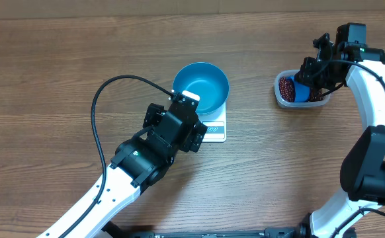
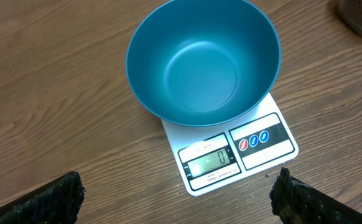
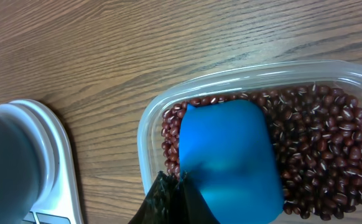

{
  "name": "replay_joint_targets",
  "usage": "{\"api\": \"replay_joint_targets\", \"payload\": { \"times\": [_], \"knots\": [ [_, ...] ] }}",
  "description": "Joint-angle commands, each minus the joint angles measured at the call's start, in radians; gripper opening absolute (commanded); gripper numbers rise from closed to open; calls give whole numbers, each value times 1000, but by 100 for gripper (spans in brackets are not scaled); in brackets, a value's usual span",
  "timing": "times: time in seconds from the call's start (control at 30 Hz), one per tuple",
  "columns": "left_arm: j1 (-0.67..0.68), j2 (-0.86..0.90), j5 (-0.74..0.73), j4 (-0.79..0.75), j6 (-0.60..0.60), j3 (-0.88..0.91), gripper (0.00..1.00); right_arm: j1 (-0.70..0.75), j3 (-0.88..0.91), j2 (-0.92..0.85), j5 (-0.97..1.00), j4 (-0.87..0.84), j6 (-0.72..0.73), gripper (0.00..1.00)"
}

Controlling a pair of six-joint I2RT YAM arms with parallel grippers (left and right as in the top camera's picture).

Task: Scoop item into bowl and weigh 150g on scale
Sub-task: 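Drag the blue scoop through the beans with the right gripper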

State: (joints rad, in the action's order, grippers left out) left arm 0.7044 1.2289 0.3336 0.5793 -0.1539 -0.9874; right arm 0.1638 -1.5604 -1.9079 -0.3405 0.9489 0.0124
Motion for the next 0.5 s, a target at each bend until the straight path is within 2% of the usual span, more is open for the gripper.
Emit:
{"api": "replay_joint_targets", "payload": {
  "times": [0.0, 0.3, 0.47],
  "knots": [
    [-4, 0, 6, -3, 0, -23, 99, -11, 19, -21, -111, 9, 23, 4],
    [-4, 0, 6, -3, 0, -23, 100, 12, 19, -25, -144, 13, -22, 4],
    [-4, 0, 6, -3, 0, -23, 100, 72, 19, -34, -239, 22, -48, 4]
  ]
}}
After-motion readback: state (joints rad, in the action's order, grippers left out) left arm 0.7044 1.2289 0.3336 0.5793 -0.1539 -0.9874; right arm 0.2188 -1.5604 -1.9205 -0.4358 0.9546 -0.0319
